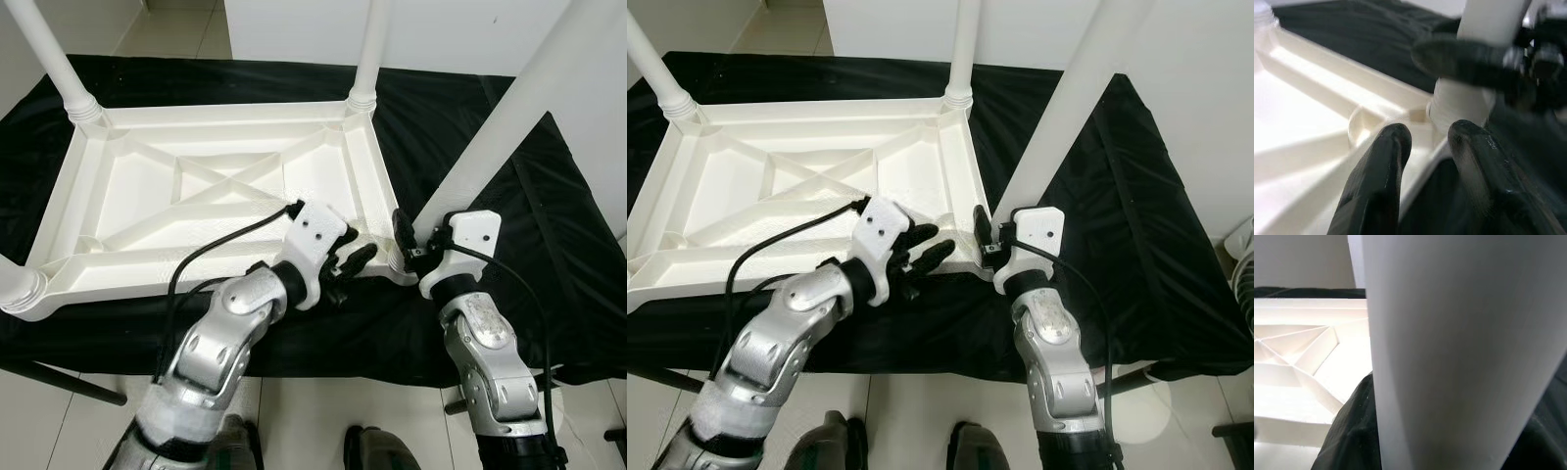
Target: Building children table
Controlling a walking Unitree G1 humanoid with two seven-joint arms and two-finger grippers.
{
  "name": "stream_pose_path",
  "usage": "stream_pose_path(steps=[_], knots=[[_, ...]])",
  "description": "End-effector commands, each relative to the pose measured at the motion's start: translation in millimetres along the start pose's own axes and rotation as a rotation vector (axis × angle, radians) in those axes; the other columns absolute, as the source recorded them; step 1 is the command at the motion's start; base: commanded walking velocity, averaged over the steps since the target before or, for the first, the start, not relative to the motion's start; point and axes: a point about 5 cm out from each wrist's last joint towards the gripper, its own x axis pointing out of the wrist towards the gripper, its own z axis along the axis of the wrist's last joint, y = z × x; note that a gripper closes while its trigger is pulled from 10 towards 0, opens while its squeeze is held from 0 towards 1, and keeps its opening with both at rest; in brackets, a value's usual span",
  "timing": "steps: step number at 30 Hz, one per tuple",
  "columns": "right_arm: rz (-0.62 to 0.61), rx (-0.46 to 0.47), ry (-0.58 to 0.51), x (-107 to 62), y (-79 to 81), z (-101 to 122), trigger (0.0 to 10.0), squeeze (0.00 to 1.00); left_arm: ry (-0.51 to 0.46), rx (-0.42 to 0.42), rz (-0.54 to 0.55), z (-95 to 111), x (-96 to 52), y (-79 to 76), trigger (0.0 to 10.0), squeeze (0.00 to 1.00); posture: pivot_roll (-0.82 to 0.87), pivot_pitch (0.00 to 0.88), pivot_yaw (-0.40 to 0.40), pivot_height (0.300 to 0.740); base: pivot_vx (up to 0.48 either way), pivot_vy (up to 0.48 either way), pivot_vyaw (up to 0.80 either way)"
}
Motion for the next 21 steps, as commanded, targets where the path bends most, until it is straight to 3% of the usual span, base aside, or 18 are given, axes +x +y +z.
stream_pose_path(steps=[1, 10, 14, 21], knots=[[-0.004, -0.011, 0.057, -0.3, -4.2, -11.7, 10.0, 0.00, -0.002, 0.001, -0.173, 2.2, -1.8, -10.4, 10.0, 0.00, -0.04, 0.116, 0.018, 0.740, 0.000, 0.000, 0.00], [0.017, -0.040, 0.052, 3.4, -7.9, -12.0, 10.0, 0.00, -0.012, -0.006, -0.168, 4.8, -2.3, -12.0, 10.0, 0.00, -0.04, 0.114, 0.016, 0.740, 0.000, 0.000, 0.00], [0.037, -0.093, 0.051, 4.0, -9.0, -13.4, 10.0, 0.00, -0.006, -0.019, -0.171, 4.6, -4.0, -13.5, 10.0, 0.00, -0.03, 0.113, 0.012, 0.740, 0.000, 0.000, 0.00], [0.124, -0.147, 0.010, -3.5, -4.1, -11.7, 10.0, 0.00, 0.005, -0.023, -0.166, 4.4, -7.2, -13.0, 10.0, 0.00, -0.04, 0.116, 0.020, 0.740, 0.000, 0.000, 0.00]])
